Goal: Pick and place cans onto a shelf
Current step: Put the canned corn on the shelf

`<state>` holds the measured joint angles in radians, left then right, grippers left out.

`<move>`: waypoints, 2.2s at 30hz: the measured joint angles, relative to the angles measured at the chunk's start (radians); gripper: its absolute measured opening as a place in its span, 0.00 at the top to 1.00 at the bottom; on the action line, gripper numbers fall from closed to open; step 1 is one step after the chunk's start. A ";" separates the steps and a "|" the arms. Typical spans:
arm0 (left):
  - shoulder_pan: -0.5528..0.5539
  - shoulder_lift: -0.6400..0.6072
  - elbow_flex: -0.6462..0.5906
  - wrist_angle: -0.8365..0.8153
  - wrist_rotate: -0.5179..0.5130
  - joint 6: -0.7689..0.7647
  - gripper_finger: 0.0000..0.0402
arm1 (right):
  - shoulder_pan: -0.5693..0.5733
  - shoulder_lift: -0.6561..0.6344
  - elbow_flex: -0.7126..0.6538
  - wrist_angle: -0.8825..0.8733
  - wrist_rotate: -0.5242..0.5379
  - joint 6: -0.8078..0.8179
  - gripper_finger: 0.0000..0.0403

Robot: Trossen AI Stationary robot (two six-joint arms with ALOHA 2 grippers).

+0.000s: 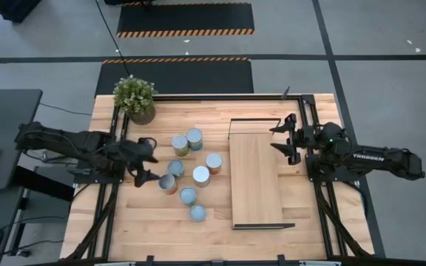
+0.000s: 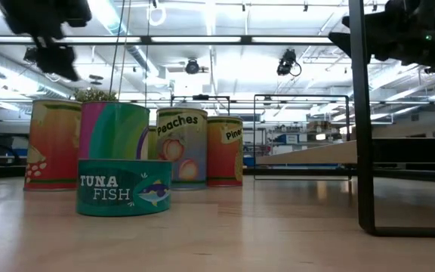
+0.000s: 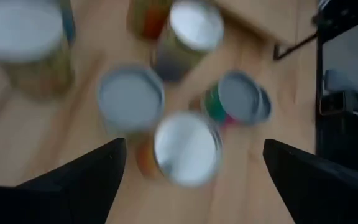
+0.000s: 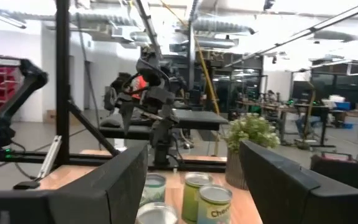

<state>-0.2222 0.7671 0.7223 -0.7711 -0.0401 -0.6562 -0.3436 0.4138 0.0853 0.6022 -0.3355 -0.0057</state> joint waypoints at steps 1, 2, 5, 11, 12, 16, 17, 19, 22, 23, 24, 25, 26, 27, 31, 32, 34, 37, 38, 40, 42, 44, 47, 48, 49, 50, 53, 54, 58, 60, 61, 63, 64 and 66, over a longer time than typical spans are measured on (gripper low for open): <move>-0.027 0.011 0.011 -0.036 0.001 -0.055 0.04 | 0.009 0.002 0.000 -0.004 0.000 -0.001 0.35; -0.055 0.023 0.015 -0.063 0.001 -0.106 0.04 | 0.017 0.006 0.000 -0.006 0.000 0.000 0.35; -0.142 0.070 0.015 -0.102 0.003 -0.238 0.04 | 0.033 0.021 0.000 -0.025 0.000 0.001 0.35; -0.252 0.217 0.015 -0.104 -0.002 -0.327 0.04 | 0.049 0.052 0.000 0.015 0.052 0.012 0.35; -0.265 0.247 0.015 -0.107 -0.011 -0.321 0.04 | 0.052 0.056 0.000 0.020 0.055 0.012 0.35; -0.318 0.380 0.015 -0.112 -0.051 -0.278 0.04 | 0.070 0.060 0.000 0.036 0.056 0.013 0.35; -0.328 0.409 0.015 -0.111 -0.067 -0.270 0.04 | 0.074 0.059 0.000 0.038 0.056 0.012 0.35; -0.339 0.463 0.015 -0.111 -0.106 -0.263 0.04 | 0.081 0.060 0.000 0.050 0.056 0.011 0.35; -0.332 0.516 0.015 -0.101 -0.156 -0.264 0.04 | 0.091 0.061 0.000 0.056 0.058 0.010 0.35; -0.327 0.527 0.015 -0.092 -0.172 -0.262 0.04 | 0.093 0.062 0.000 0.056 0.058 0.010 0.35; -0.321 0.534 0.015 -0.078 -0.186 -0.251 0.04 | 0.094 0.062 0.000 0.056 0.058 0.010 0.35; -0.316 0.538 0.015 -0.059 -0.198 -0.240 0.04 | 0.095 0.064 0.000 0.056 0.058 0.010 0.35; -0.311 0.540 0.015 -0.039 -0.216 -0.225 0.04 | 0.096 0.064 0.000 0.056 0.058 0.010 0.35; -0.307 0.541 0.015 -0.019 -0.234 -0.216 0.04 | 0.096 0.064 0.000 0.056 0.058 0.010 0.35; -0.289 0.542 0.015 0.052 -0.306 -0.188 0.04 | 0.096 0.064 0.000 0.056 0.058 0.013 0.35; -0.284 0.542 0.015 0.064 -0.317 -0.186 0.04 | 0.096 0.064 0.000 0.056 0.058 0.014 0.35; -0.270 0.542 0.015 0.087 -0.331 -0.185 0.04 | 0.096 0.065 0.000 0.056 0.058 0.014 0.35; -0.245 0.542 0.015 0.121 -0.327 -0.187 0.04 | 0.096 0.066 0.000 0.056 0.058 0.013 0.35; -0.238 0.542 0.015 0.131 -0.324 -0.180 0.04 | 0.096 0.066 0.000 0.056 0.058 0.013 0.35; -0.227 0.542 0.015 0.149 -0.322 -0.164 0.04 | 0.096 0.066 0.000 0.056 0.058 0.013 0.35; -0.220 0.542 0.015 0.160 -0.321 -0.141 0.04 | 0.096 0.066 0.000 0.056 0.058 0.013 0.35; -0.214 0.542 0.015 0.163 -0.320 -0.136 0.04 | 0.096 0.066 0.000 0.056 0.058 0.013 0.35; -0.206 0.542 0.015 0.162 -0.315 -0.141 0.05 | 0.096 0.066 0.000 0.055 0.058 0.014 0.35; -0.206 0.542 0.015 0.162 -0.309 -0.144 0.06 | 0.096 0.066 0.000 0.056 0.058 0.014 0.35; -0.206 0.542 0.015 0.162 -0.302 -0.144 0.07 | 0.096 0.066 0.000 0.055 0.058 0.014 0.35; -0.206 0.542 0.015 0.162 -0.296 -0.144 0.09 | 0.096 0.066 0.000 0.056 0.058 0.014 0.35; -0.203 0.542 0.015 0.160 -0.272 -0.144 0.15 | 0.096 0.066 0.000 0.057 0.062 0.012 0.35; -0.197 0.542 0.015 0.159 -0.263 -0.143 0.17 | 0.096 0.066 0.000 0.058 0.070 0.013 0.35; -0.161 0.532 0.018 0.154 -0.210 -0.140 0.24 | 0.096 0.066 0.000 0.060 0.082 0.014 0.35; -0.144 0.531 0.031 0.138 -0.174 -0.134 0.24 | 0.096 0.066 0.000 0.060 0.082 0.031 0.35; -0.135 0.533 0.046 0.119 -0.145 -0.121 0.24 | 0.096 0.066 0.000 0.060 0.082 0.037 0.35; -0.121 0.534 0.098 0.064 -0.102 -0.100 0.23 | 0.096 0.070 0.000 0.060 0.082 0.040 0.35; -0.115 0.534 0.130 0.047 -0.083 -0.089 0.22 | 0.096 0.073 0.000 0.062 0.082 0.040 0.35; -0.100 0.536 0.196 0.004 -0.051 -0.056 0.21 | 0.096 0.081 0.000 0.064 0.086 0.033 0.35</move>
<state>-0.3226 1.3027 0.9181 -0.7673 -0.0910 -0.7123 -0.2478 0.4952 0.0849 0.6659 -0.2498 0.0271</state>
